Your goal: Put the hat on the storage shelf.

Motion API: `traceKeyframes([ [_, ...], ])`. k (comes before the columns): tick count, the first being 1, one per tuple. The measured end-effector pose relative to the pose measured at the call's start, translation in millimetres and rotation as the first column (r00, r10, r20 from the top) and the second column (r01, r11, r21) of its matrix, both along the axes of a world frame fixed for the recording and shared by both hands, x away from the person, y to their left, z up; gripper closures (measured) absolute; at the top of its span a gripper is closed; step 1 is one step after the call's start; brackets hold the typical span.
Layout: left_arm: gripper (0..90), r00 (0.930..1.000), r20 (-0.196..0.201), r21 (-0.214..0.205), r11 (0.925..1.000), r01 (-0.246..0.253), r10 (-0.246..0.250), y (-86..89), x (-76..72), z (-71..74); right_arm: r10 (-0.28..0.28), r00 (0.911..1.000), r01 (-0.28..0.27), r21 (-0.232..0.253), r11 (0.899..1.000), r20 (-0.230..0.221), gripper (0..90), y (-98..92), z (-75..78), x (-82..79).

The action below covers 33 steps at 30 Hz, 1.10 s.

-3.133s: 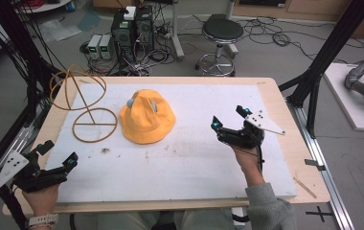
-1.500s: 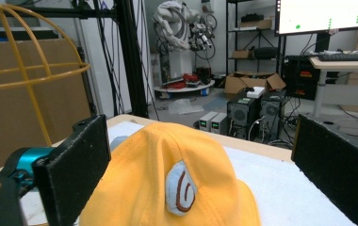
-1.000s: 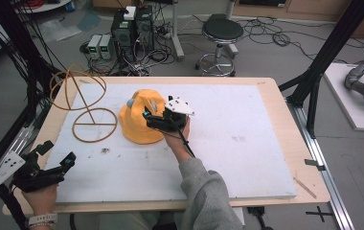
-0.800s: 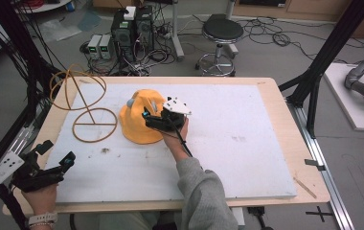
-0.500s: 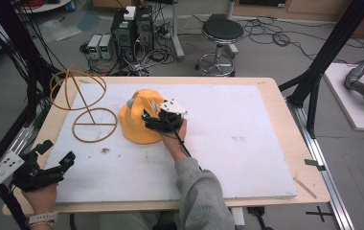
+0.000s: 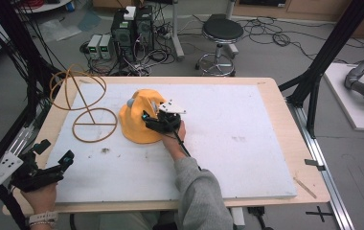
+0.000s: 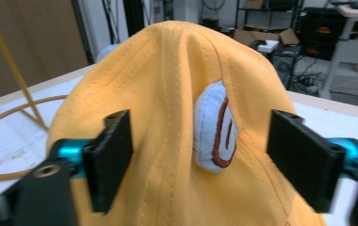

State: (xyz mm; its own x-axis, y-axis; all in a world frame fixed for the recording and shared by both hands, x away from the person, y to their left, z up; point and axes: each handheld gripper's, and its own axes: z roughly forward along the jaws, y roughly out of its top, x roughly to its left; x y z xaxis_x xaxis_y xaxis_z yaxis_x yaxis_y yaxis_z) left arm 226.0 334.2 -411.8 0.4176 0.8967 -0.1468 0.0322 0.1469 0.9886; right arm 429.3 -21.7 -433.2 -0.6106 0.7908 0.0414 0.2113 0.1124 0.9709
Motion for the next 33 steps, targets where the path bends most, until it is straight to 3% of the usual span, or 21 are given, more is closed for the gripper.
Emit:
traceKeyframes([
  [5, 1.7, 1.0000, 0.003, -0.003, 1.0000, 0.001, -0.001, 0.1, -0.2, 0.2, 0.036, 0.9992, -0.036, -0.004, 0.999, 0.015, 50.0, 0.8, 1.4, -0.4],
  [6, 1.7, 1.0000, 0.004, -0.002, 1.0000, 0.002, -0.002, 0.4, -0.4, 0.3, 0.035, 0.9992, -0.035, -0.007, 0.999, 0.017, 58.7, 0.5, 1.6, -0.2],
  [7, 1.7, 1.0000, 0.005, -0.004, 1.0000, 0.000, 0.000, 0.5, -0.4, 0.3, 0.035, 0.9992, -0.035, -0.007, 0.999, 0.017, 58.7, 0.5, 1.6, -0.2],
  [8, 1.7, 1.0000, 0.007, -0.007, 1.0000, -0.002, 0.002, 0.7, -0.6, 0.3, 0.031, 0.9993, -0.031, -0.001, 1.000, 0.021, 66.0, 0.0, 2.7, -0.4],
  [12, 1.7, 0.9999, 0.013, -0.009, 1.0000, -0.002, 0.002, 1.4, -1.1, 0.4, 0.029, 0.9988, -0.028, -0.010, 1.000, 0.040, 77.0, -1.4, 6.3, -1.9],
  [22, 1.7, 0.9997, 0.022, -0.012, 0.9999, -0.007, 0.007, 2.1, -2.2, 0.9, 0.008, 0.9964, -0.010, 0.017, 1.000, 0.085, 81.8, -5.8, 15.8, -5.7],
  [23, 1.7, 0.9997, 0.025, -0.015, 0.9998, -0.008, 0.009, 2.3, -2.2, 1.0, 0.001, 0.9936, -0.004, 0.031, 1.000, 0.113, 82.2, -8.2, 21.2, -7.7],
  [26, 1.7, 0.9995, 0.029, -0.024, 0.9996, -0.013, 0.013, 3.8, -3.0, 1.2, -0.009, 0.9908, 0.002, 0.058, 0.998, 0.135, 82.4, -11.1, 27.2, -9.5],
  [27, 1.7, 0.9994, 0.030, -0.025, 0.9996, -0.014, 0.014, 4.2, -3.2, 1.2, -0.027, 0.9872, 0.013, 0.092, 0.996, 0.157, 82.5, -15.4, 34.6, -11.8],
  [33, 1.7, 0.9989, 0.043, -0.036, 0.9992, -0.015, 0.017, 5.1, -5.2, 2.7, -0.073, 0.9796, 0.043, 0.158, 0.986, 0.187, 82.5, -28.5, 55.1, -14.0],
])
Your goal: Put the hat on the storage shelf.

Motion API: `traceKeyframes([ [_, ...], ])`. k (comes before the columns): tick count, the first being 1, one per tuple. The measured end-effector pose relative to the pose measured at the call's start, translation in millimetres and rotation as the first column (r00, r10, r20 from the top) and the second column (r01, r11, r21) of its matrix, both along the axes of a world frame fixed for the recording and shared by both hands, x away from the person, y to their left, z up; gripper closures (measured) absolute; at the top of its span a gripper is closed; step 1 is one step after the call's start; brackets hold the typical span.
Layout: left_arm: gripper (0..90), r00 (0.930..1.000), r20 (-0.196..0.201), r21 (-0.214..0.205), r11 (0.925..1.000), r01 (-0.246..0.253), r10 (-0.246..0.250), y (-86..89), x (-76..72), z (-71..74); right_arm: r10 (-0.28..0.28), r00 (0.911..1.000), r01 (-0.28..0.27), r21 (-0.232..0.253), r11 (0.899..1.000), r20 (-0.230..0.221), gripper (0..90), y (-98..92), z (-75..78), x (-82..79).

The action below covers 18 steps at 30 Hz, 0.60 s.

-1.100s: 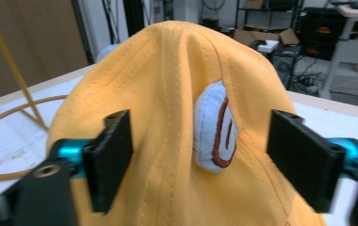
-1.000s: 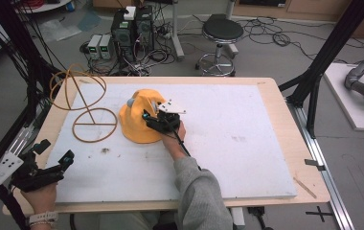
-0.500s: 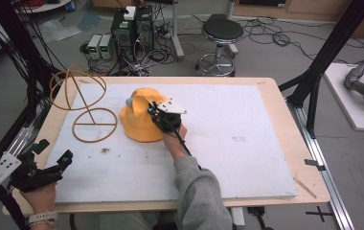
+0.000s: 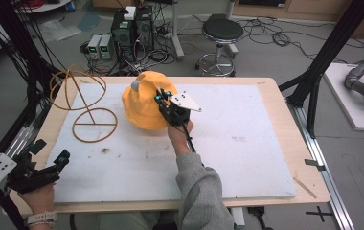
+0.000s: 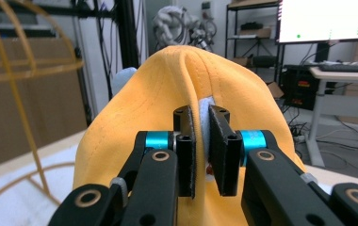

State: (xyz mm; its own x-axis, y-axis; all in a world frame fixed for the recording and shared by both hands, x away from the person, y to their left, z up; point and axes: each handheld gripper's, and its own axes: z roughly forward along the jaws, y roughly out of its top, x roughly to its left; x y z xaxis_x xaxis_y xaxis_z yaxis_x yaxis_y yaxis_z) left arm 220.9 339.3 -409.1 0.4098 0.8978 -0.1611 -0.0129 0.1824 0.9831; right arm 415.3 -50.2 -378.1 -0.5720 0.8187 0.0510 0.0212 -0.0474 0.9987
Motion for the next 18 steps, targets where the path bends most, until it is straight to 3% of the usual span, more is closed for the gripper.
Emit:
traceKeyframes([
  [9, 1.7, 1.0000, 0.004, -0.014, 0.9999, -0.005, 0.005, 2.1, -1.1, -0.1, -0.016, 0.9968, 0.013, 0.039, 0.999, 0.079, 82.5, -6.2, 41.0, -4.4],
  [15, 1.7, 1.0000, 0.003, -0.017, 0.9999, -0.001, 0.001, 2.1, -1.0, -0.2, 0.026, 0.9936, -0.035, 0.084, 0.996, 0.110, 82.5, -3.6, 64.1, -8.3],
  [18, 1.7, 1.0000, 0.001, -0.020, 0.9998, 0.003, -0.003, 1.7, -0.5, -0.2, 0.033, 0.9915, -0.044, 0.080, 0.996, 0.126, 82.5, -1.2, 72.8, -10.0],
])
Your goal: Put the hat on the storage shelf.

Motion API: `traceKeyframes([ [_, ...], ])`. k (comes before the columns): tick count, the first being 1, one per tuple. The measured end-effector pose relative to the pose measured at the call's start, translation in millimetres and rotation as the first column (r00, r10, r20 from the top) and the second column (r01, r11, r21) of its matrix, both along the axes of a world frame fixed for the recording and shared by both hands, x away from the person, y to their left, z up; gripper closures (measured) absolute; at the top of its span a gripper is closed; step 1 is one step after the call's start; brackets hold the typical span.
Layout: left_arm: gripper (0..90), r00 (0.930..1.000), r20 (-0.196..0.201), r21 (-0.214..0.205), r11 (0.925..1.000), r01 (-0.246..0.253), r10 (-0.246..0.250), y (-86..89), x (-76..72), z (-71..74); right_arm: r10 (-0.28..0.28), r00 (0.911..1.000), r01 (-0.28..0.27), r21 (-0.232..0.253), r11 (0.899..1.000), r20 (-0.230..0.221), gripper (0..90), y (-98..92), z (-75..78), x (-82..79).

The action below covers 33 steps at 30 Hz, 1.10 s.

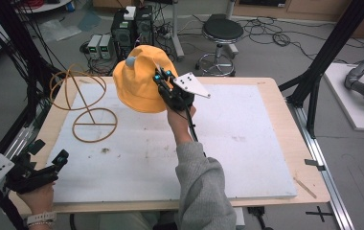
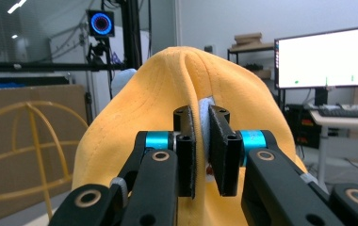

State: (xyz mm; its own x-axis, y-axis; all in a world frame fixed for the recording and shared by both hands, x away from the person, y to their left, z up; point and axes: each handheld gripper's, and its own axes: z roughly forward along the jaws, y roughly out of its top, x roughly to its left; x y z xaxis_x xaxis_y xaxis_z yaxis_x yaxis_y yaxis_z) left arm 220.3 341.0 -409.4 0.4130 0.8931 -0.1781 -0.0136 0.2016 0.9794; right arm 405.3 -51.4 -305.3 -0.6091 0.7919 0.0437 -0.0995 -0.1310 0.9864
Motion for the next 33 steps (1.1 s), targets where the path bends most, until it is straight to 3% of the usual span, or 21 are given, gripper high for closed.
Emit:
traceKeyframes([
  [8, 1.7, 0.9999, 0.012, -0.023, 0.9997, 0.010, -0.010, 0.0, -0.3, 0.9, 0.031, 0.9991, -0.031, 0.008, 0.999, 0.027, 82.5, 9.9, 18.7, -2.8],
  [21, 1.7, 0.9996, -0.002, 0.004, 0.9995, 0.030, -0.030, -8.4, 3.5, -0.8, 0.129, 0.9893, -0.129, -0.003, 0.992, 0.067, 82.4, 43.0, 47.0, -12.9],
  [28, 1.7, 0.9995, -0.003, 0.001, 0.9995, 0.032, -0.032, -8.0, 3.9, -1.4, 0.165, 0.9831, -0.165, -0.005, 0.986, 0.079, 82.4, 61.4, 53.5, -13.7],
  [33, 1.7, 0.9995, -0.003, 0.003, 0.9995, 0.031, -0.031, -7.1, 3.6, -1.4, 0.199, 0.9782, -0.200, 0.005, 0.980, 0.059, 82.4, 79.6, 53.8, -12.2],
])
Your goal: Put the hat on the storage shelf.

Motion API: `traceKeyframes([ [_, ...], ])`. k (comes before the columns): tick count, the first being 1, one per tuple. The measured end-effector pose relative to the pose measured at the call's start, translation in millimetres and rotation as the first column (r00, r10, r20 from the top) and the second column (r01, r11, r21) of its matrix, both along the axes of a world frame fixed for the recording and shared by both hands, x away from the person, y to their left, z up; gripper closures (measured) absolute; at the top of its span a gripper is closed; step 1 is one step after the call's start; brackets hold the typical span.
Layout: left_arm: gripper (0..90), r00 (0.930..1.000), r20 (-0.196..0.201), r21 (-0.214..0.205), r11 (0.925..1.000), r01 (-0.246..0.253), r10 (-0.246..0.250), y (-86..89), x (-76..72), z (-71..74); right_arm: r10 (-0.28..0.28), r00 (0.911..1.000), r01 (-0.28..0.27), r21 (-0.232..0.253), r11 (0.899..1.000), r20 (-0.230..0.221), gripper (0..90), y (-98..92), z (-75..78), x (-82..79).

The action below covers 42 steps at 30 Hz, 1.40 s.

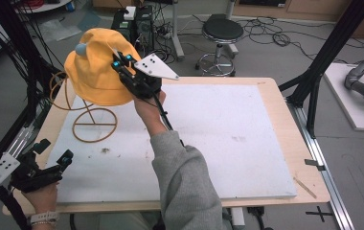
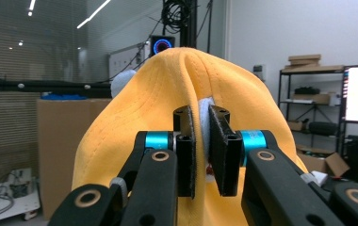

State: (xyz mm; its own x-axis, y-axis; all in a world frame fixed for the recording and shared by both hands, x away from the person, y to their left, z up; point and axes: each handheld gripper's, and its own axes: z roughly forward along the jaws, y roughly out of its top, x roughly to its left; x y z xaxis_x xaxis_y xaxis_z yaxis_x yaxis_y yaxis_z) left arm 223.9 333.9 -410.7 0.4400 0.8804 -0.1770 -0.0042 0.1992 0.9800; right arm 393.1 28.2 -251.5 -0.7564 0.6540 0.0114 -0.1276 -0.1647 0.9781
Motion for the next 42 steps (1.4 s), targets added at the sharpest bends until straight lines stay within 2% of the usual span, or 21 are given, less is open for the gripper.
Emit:
traceKeyframes([
  [4, 1.7, 1.0000, 0.002, -0.004, 1.0000, 0.003, -0.003, 0.4, 0.3, -0.4, 0.034, 0.9994, -0.034, -0.025, 0.999, -0.002, 82.3, 21.8, 0.7, -2.7],
  [10, 1.7, 1.0000, 0.000, -0.011, 0.9999, 0.004, -0.004, 1.6, -0.3, -0.5, 0.055, 0.9985, -0.055, -0.033, 0.998, 0.002, 82.3, 38.6, 1.9, -3.8],
  [21, 1.7, 1.0000, -0.004, -0.016, 0.9998, 0.007, -0.008, 2.3, 0.5, -1.4, 0.068, 0.9962, -0.071, -0.048, 0.996, -0.054, 82.1, 72.4, -11.7, 10.1],
  [33, 1.7, 1.0000, -0.005, -0.026, 0.9996, 0.006, -0.006, 4.4, 0.1, -2.5, 0.076, 0.9928, -0.082, -0.063, 0.995, -0.093, 81.8, 92.3, -25.9, 18.0],
  [42, 1.7, 0.9999, -0.010, -0.030, 0.9995, 0.005, -0.005, 5.7, 0.0, -3.4, 0.074, 0.9916, -0.082, -0.078, 0.994, -0.106, 81.3, 94.7, -29.1, 20.8],
])
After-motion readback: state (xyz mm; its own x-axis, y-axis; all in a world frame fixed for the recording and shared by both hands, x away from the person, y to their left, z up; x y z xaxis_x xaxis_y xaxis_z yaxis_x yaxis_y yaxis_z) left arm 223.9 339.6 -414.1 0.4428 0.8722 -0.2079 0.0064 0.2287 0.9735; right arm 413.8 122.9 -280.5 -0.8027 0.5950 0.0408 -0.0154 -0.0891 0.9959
